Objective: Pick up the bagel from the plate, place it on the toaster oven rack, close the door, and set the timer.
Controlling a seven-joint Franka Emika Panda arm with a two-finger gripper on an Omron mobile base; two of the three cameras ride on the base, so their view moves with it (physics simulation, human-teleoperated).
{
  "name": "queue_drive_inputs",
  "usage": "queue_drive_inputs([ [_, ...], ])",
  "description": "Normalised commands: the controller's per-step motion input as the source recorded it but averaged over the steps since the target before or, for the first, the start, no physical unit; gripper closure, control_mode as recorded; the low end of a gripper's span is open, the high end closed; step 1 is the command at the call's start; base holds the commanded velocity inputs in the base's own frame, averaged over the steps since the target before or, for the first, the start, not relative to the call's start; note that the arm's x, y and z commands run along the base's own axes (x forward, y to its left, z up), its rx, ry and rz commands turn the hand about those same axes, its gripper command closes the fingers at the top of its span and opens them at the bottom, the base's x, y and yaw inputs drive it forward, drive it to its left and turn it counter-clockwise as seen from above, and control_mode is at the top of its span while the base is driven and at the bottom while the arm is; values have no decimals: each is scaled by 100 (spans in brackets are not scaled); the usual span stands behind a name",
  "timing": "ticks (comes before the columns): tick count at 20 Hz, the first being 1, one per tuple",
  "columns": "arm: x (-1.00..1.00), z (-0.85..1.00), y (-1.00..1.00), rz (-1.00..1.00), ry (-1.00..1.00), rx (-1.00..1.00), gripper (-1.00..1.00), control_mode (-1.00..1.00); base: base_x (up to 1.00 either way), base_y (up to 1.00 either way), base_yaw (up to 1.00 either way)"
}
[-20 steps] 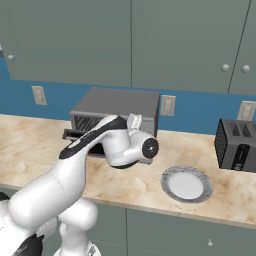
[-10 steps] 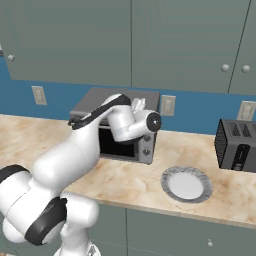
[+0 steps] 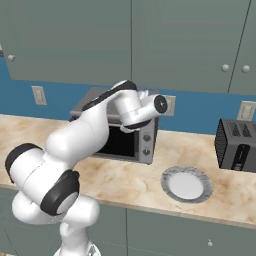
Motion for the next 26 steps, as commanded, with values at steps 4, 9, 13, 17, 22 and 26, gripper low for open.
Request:
queue_drive_inputs([
  [4,29,1,1,-1,3,0,-100,-100,0,0,0],
  [9,-45,20,-24,0,-1,0,-100,-100,0,0,0],
  [13,-55,37,-2,1,-3,0,-100,-100,0,0,0],
  [17,-45,51,-7,8,-3,0,-100,-100,0,0,0],
  [22,-41,64,-12,15,-6,-2,-100,-100,0,0,0],
  [26,-61,21,-9,14,-4,-6,-100,-100,0,0,0],
])
